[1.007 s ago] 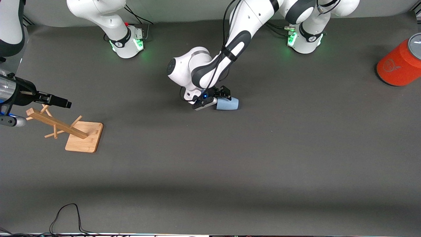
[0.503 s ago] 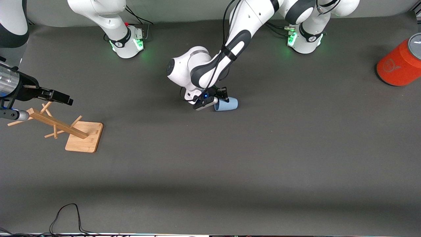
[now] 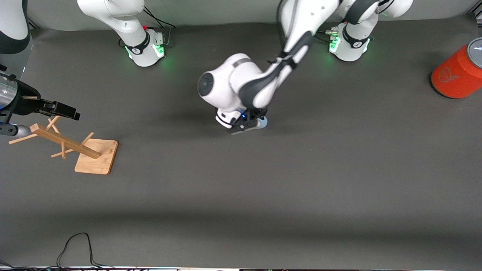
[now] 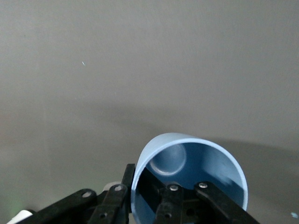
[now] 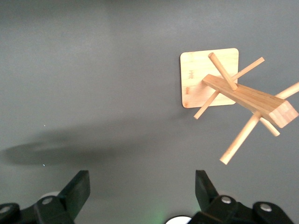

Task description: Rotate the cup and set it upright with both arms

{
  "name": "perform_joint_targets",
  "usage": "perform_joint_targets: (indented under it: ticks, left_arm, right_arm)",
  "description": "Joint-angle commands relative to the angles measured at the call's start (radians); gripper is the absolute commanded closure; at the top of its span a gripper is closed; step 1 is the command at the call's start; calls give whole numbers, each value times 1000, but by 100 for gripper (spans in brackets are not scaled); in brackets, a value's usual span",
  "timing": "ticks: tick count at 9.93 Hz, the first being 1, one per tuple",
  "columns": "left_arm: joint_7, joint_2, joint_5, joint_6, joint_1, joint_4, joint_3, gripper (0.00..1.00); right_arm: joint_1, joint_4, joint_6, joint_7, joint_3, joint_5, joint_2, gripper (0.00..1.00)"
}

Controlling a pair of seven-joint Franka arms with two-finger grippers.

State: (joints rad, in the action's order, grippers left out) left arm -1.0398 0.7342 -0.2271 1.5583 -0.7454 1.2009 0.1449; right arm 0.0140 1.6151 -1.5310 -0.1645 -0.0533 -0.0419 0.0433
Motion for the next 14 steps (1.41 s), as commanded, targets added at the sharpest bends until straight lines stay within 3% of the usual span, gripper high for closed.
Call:
perform_joint_targets:
  ticks: [1,3,6,8,10,14]
  left_arm:
    - [65,-253,127,194,105,318,9,100]
    - [66,-454,187,435,152,639,7,100]
    - [67,-492,319,593,210,808,5,100]
    - [52,-521,350,800,206,975,7,100]
    - [-24,-512,405,934,148,1029,15,100]
    - [-101,-475,411,989,103,1025,15,98]
  right_arm:
    - [-43,22,-17,19,48,14,-26,0]
    - [-29,20,-15,13,49,14,-26,0]
    - [-26,15,-15,14,49,30,-26,0]
    - [-28,14,-21,23,47,33,-26,0]
    - [-25,14,-43,30,50,33,-28,0]
    - [-23,6,-66,30,52,28,-17,0]
